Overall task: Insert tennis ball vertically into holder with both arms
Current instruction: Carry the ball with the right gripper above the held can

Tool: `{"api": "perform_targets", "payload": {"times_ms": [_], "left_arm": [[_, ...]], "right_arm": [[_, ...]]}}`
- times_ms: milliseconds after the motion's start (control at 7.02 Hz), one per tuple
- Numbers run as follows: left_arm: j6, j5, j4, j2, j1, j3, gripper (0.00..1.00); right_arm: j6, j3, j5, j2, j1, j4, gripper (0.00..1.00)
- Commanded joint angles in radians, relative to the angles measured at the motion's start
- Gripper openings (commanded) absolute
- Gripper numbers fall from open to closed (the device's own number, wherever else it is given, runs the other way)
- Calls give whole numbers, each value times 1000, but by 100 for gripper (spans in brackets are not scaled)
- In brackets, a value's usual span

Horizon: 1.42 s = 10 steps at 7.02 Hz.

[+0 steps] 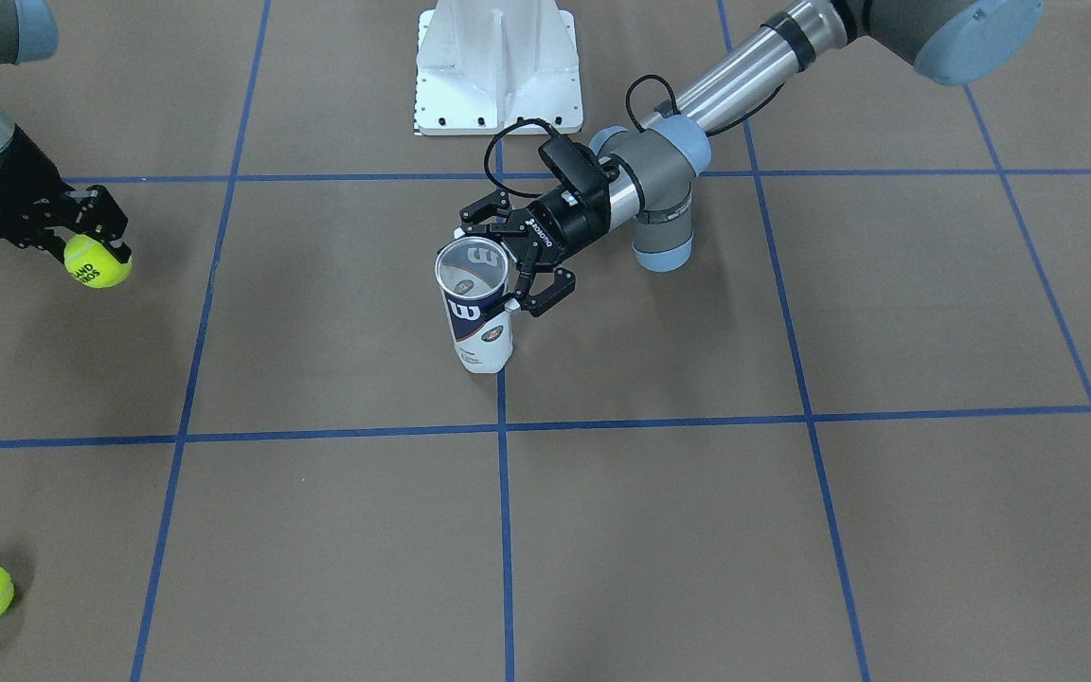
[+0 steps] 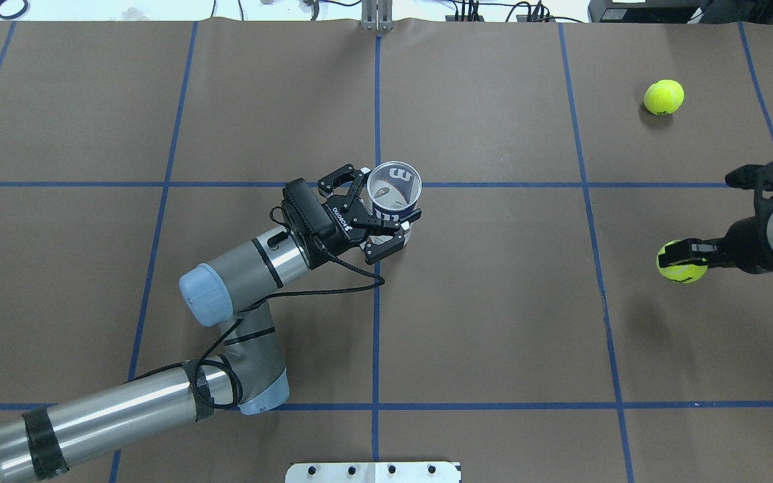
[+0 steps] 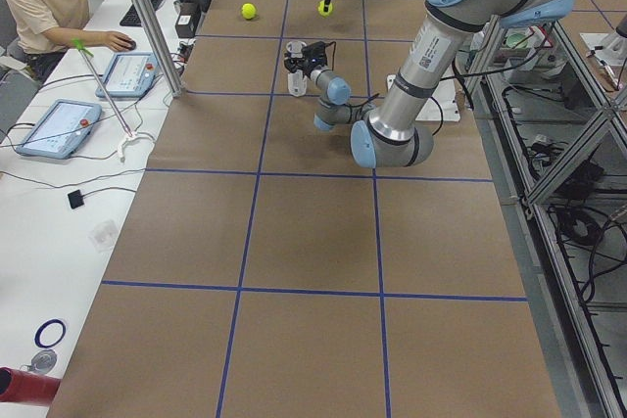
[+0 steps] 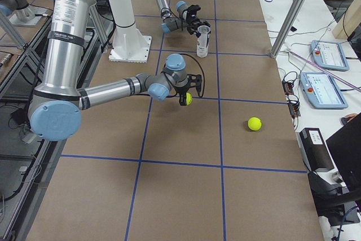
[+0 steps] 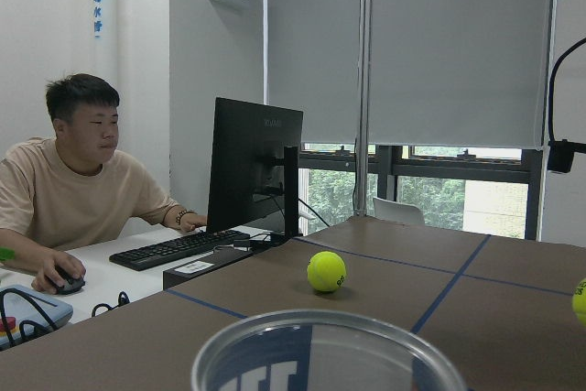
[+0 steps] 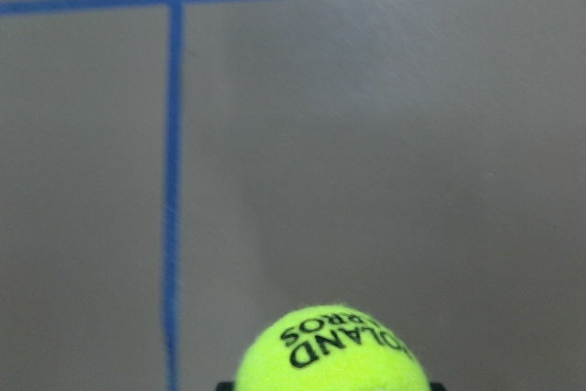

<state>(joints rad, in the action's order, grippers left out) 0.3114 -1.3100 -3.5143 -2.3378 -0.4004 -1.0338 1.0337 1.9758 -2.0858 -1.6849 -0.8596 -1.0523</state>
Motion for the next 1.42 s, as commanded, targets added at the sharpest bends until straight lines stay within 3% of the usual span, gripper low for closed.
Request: {"api": "perform_targets", "payload": {"times_ms": [0, 142, 285, 569, 854, 1281], "left_arm": [[0, 0, 0, 0, 0, 0, 92], [0, 0, 0, 0, 0, 0, 92], [0, 0, 0, 0, 0, 0, 92], [0, 0, 0, 0, 2, 0, 92], [0, 0, 0, -2, 6, 1, 91], [-2, 0, 1, -2, 6, 5, 91]], "right_arm": [[6, 69, -19, 341, -22, -456, 0], [17, 84, -17, 522, -1, -674, 0], [60, 84, -17, 641, 31, -781, 0], [222, 49, -13, 799, 92, -788, 0], [330, -123, 3, 995, 115, -789, 0], [358, -196, 78, 1047, 149, -802, 0]]}}
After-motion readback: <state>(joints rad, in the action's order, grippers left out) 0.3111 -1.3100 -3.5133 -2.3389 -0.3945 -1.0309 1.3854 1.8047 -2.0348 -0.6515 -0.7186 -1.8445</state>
